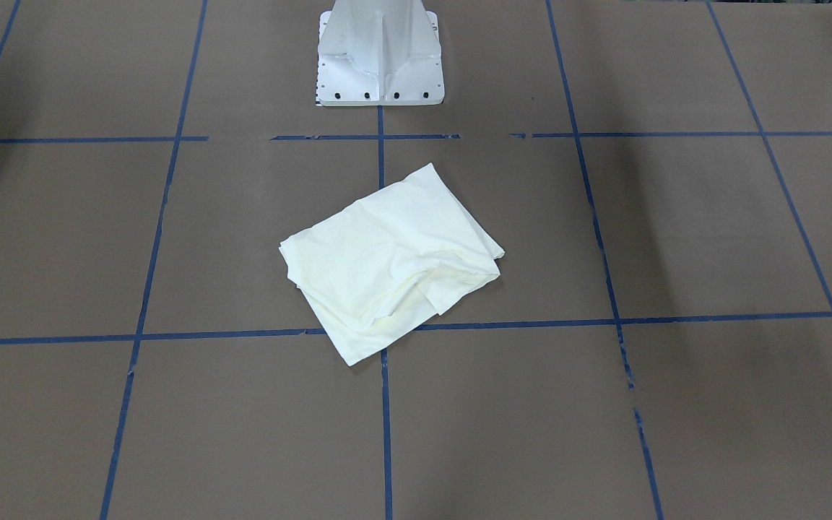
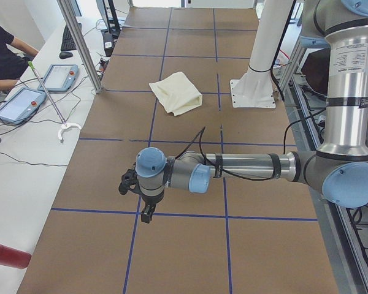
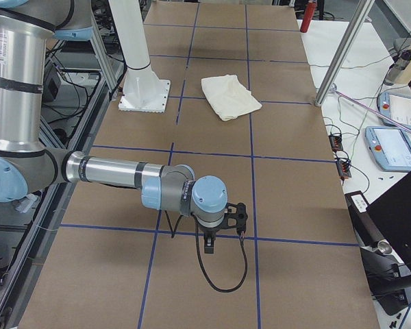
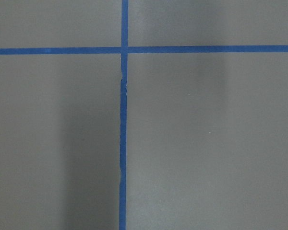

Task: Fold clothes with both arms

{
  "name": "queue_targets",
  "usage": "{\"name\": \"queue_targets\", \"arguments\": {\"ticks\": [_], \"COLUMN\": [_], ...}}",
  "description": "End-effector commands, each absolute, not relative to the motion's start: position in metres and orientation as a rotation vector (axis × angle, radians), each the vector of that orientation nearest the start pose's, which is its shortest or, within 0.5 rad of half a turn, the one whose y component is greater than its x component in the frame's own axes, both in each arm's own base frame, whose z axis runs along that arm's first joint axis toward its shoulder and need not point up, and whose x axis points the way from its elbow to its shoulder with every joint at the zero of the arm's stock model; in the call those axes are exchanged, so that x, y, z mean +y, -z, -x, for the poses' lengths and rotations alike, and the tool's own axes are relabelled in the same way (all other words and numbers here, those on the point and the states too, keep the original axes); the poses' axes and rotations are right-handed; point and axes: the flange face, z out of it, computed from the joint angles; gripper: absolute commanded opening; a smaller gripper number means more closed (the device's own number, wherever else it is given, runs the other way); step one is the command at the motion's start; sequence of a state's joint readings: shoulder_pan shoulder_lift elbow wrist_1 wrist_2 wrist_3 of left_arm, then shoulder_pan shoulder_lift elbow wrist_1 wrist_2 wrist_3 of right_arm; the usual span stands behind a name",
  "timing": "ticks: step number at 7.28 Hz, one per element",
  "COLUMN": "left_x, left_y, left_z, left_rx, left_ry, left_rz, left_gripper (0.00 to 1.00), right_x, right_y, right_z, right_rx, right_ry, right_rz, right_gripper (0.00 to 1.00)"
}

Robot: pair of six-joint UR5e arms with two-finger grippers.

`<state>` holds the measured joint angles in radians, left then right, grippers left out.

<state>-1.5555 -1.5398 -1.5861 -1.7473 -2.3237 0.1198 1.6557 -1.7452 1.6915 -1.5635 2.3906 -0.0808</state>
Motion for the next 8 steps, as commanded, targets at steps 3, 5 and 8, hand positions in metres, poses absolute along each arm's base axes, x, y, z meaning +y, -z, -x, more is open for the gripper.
{"name": "queue_targets", "arguments": {"ticks": [3,5,8], "left_x": [-0.493,-0.492,-0.493], "left_y": [-0.645,-0.646,-0.643], "left_z": [0.057,0.057,0.057], "left_rx": [0.743,0.746,0.749], "left_ry": [-0.19,-0.14,-0.14], "left_rz": [-0.198,-0.184,-0.188], "left_gripper": [1.0,1.0,1.0], "right_x": [-0.43,-0.434,-0.439], "right_y": [-0.633,-0.629,-0.627], "right_z": [-0.069,-0.064,-0.056], "right_rx": [-0.798,-0.796,-0.795], "right_ry": [-0.1,-0.086,-0.066], "right_rz": [-0.023,-0.026,-0.025], "right_gripper": [1.0,1.0,1.0]}}
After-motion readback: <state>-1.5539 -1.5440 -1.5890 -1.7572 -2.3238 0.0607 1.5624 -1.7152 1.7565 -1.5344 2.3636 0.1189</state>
